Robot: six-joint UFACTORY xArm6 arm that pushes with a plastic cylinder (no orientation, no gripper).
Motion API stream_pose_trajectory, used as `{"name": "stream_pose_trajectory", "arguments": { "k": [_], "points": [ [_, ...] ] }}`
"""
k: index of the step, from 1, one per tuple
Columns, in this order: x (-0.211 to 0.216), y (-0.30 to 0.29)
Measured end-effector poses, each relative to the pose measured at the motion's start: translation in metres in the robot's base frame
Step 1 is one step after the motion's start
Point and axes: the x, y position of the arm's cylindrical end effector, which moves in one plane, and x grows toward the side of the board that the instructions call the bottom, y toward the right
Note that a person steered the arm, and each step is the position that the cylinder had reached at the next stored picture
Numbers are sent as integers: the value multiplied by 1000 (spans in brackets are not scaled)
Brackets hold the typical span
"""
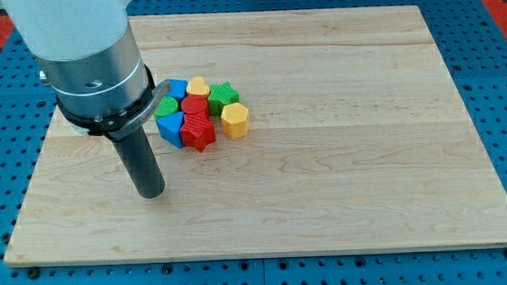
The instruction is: Separate the green star from the group of blocks
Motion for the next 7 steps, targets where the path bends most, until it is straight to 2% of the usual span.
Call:
{"name": "stream_pose_trajectory", "arguments": {
  "k": [4, 7],
  "points": [
    [0, 3],
    [-51, 27]
  ]
}}
